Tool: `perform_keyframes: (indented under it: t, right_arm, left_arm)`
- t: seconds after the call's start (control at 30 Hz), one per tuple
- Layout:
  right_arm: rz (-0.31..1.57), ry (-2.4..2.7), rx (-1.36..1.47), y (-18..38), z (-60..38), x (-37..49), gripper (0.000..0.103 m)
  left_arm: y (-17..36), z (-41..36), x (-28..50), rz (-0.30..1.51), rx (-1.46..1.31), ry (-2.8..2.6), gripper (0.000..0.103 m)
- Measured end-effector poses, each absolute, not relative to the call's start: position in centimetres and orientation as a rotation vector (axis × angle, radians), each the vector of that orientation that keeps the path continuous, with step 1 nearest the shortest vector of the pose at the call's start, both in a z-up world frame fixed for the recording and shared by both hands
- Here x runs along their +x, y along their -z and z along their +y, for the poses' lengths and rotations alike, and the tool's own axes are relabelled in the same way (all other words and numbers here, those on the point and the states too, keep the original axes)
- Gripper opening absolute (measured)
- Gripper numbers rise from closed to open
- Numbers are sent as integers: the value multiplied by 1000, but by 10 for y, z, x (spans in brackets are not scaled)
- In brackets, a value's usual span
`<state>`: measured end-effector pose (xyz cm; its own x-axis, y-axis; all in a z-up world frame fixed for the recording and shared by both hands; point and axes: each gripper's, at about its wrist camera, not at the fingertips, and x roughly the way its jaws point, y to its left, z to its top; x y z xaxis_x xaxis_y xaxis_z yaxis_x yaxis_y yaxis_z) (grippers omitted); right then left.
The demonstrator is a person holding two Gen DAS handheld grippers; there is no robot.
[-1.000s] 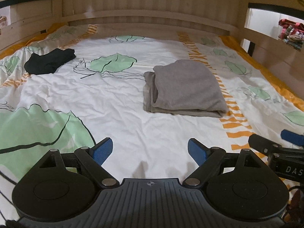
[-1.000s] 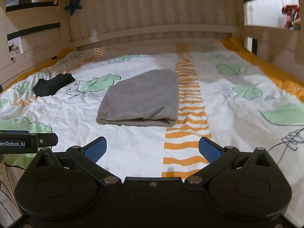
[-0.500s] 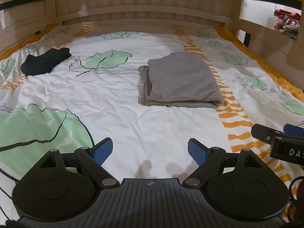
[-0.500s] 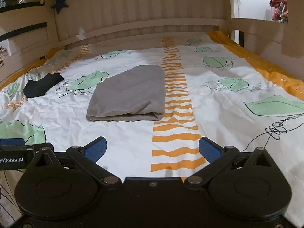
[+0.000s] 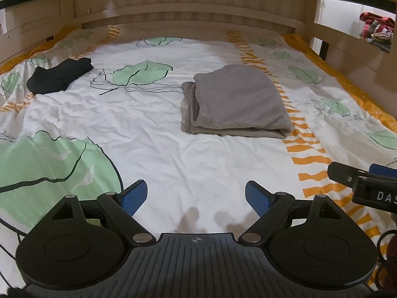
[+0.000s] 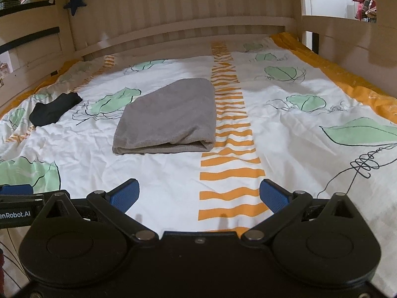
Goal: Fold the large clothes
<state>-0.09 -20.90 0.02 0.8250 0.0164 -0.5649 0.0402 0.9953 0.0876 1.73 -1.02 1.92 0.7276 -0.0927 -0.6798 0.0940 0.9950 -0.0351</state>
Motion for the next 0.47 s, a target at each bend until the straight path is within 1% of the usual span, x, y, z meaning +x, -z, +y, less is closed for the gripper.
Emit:
perform_keyframes:
  t: [0.47]
  right_arm:
    - [620, 10, 113, 4, -207, -1, 102]
  left_arm:
    - [-20, -10, 16, 747, 7, 95, 86]
